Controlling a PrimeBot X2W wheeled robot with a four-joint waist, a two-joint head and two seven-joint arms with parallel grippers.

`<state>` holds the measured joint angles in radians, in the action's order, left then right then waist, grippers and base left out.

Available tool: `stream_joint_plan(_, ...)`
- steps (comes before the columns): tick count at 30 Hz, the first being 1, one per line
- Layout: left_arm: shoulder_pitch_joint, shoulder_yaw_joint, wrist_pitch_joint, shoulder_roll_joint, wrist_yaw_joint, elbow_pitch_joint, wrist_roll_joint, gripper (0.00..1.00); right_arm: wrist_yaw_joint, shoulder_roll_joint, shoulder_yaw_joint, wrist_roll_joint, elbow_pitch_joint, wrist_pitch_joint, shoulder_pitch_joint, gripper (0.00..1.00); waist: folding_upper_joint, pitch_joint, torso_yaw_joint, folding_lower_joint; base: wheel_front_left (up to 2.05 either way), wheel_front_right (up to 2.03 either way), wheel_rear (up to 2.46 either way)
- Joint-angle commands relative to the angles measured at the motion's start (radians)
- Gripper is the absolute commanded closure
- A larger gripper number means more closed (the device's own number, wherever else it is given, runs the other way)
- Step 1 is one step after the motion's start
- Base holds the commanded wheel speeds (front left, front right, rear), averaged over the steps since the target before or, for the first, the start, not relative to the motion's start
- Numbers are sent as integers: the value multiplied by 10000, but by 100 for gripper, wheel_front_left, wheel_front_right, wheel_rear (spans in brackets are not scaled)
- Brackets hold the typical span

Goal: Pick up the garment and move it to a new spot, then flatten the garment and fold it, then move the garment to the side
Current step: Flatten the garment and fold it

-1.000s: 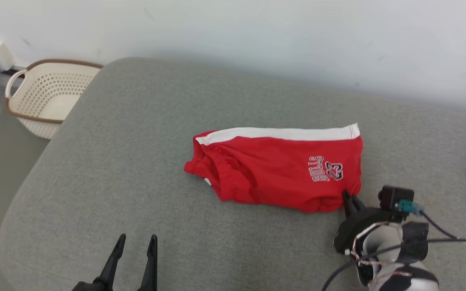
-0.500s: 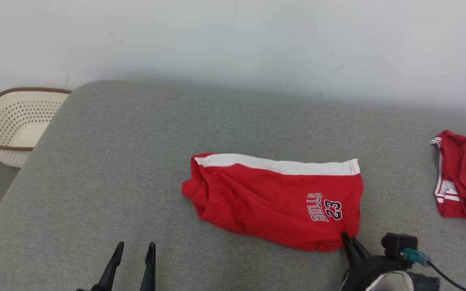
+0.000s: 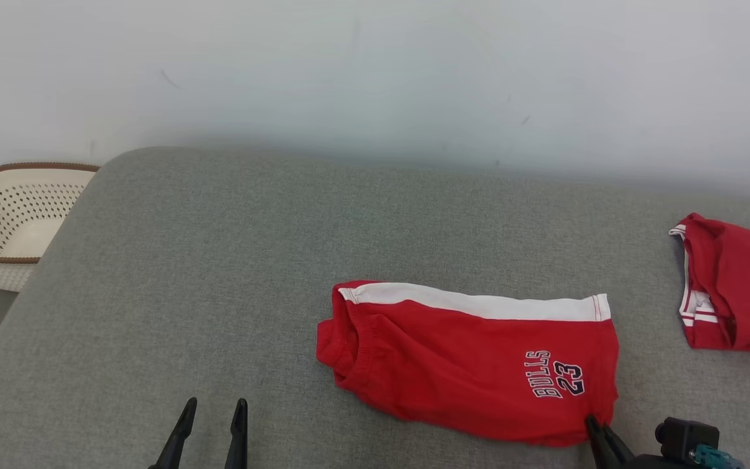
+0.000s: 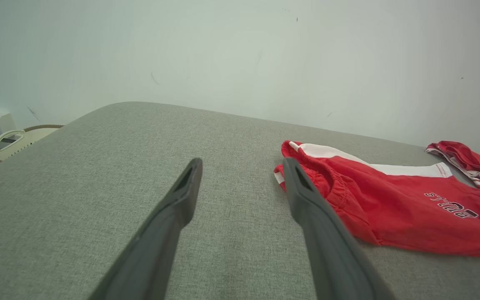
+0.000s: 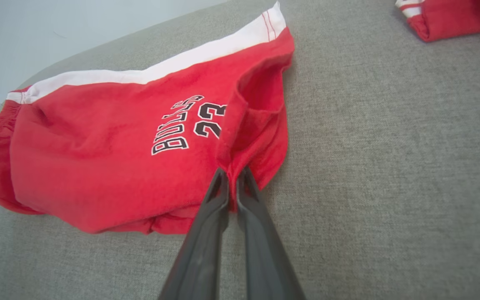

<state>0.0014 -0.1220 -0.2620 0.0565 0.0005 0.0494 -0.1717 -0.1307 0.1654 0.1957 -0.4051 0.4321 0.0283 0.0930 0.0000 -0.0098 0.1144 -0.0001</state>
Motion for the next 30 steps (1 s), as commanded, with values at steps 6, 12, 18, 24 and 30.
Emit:
stream_joint_plan(6,261,86,-42,41,-39,26,111,0,-1,-278,-447,458,-851,-473,-688,56,0,-64,-41,1,0,0,0)
stream_joint_plan(12,334,166,-42,45,28,-43,131,0,-1,-467,-892,1235,-1345,-351,-905,0,0,-114,-198,1,0,0,0)
stream_joint_plan(18,478,271,-42,57,102,-191,121,0,-1,-739,-1467,1934,-2149,244,-1098,0,0,-157,-492,1,0,0,0)
stream_joint_plan(24,562,351,-42,69,175,-364,160,0,-1,-946,-1717,2748,-3141,1034,-1379,0,0,-182,-869,1,0,0,0)
stream_joint_plan(30,609,349,-42,68,213,-469,216,0,-1,-1103,-2031,3007,-3838,1562,-1834,0,0,-225,-1174,1,0,0,0)
